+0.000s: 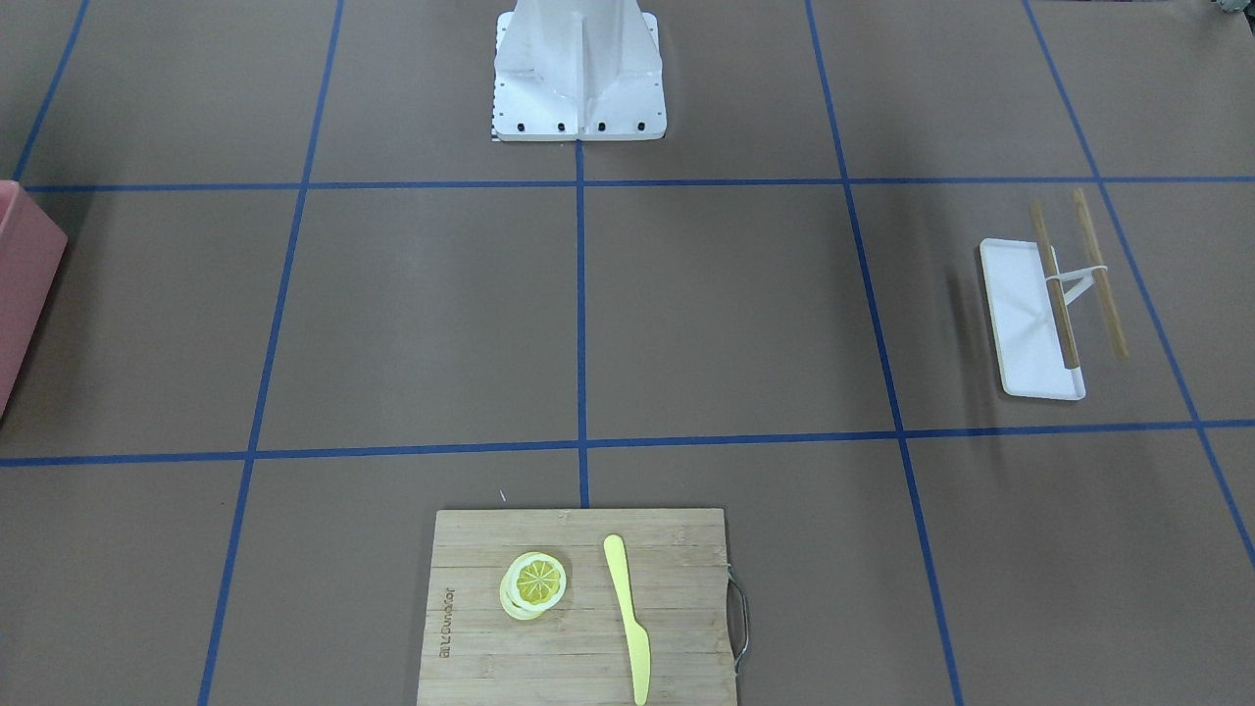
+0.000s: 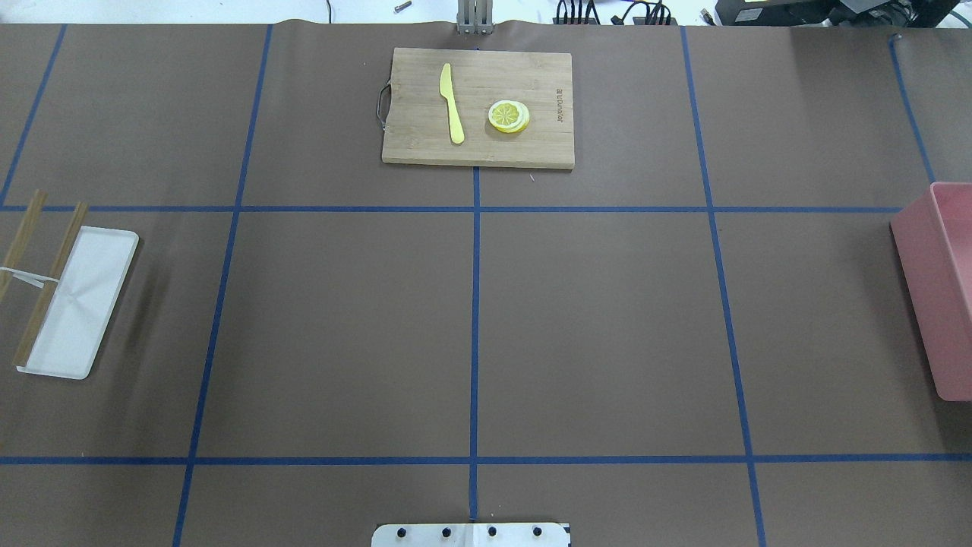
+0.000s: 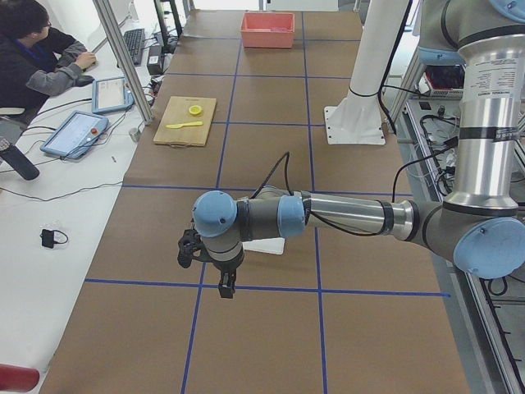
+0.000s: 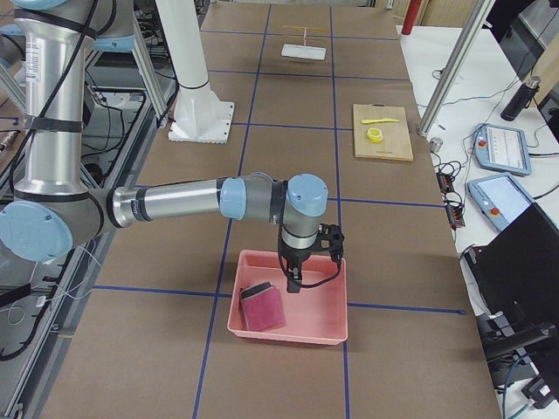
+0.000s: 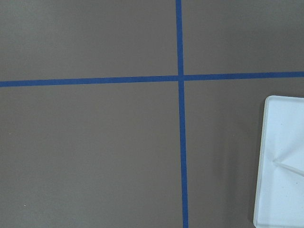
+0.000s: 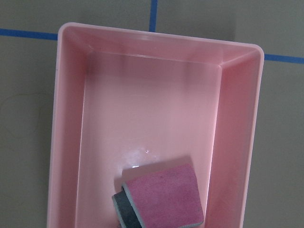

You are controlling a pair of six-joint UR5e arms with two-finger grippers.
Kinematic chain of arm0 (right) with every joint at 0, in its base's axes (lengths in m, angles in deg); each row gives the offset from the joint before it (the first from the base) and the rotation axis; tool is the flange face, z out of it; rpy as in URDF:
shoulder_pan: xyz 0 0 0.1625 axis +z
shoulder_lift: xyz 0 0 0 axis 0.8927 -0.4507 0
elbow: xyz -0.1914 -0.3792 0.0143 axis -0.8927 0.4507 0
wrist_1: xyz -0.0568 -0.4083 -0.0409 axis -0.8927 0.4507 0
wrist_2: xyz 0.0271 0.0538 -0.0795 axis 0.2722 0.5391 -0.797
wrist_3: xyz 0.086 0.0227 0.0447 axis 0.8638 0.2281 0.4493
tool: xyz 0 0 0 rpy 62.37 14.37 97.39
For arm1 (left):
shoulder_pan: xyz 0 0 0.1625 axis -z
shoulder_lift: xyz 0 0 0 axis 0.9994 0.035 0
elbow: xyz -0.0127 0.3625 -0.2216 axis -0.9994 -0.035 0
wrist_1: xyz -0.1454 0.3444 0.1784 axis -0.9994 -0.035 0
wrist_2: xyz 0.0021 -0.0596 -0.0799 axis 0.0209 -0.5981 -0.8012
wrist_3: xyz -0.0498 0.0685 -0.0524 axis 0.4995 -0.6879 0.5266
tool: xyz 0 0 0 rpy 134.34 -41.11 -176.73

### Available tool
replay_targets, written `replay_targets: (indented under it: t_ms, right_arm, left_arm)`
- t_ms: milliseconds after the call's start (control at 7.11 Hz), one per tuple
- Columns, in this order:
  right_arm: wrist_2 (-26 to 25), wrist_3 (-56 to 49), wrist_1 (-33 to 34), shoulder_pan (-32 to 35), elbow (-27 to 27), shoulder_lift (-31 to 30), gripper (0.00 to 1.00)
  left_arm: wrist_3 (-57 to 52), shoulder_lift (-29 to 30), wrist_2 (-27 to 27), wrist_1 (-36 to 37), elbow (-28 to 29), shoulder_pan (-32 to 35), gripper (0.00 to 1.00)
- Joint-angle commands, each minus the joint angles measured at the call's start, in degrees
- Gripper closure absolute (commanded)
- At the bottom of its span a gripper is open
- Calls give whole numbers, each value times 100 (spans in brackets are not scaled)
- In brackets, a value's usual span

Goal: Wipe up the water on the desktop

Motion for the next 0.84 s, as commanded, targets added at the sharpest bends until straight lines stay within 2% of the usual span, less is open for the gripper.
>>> replay_targets:
  t_ms: [0,281,704]
  right_arm:
    - [5,47,0,-43,52,24,0]
    - [5,126,-8,-44,96,24,0]
    - [-4,91,-631,-44,412,7,0]
  left_arm:
    - [14,7,176,30,37,-25,0]
    - [-39,-194,257,-5,-15,-25,0]
    - [-48,-186,240,-32,-15,-34,0]
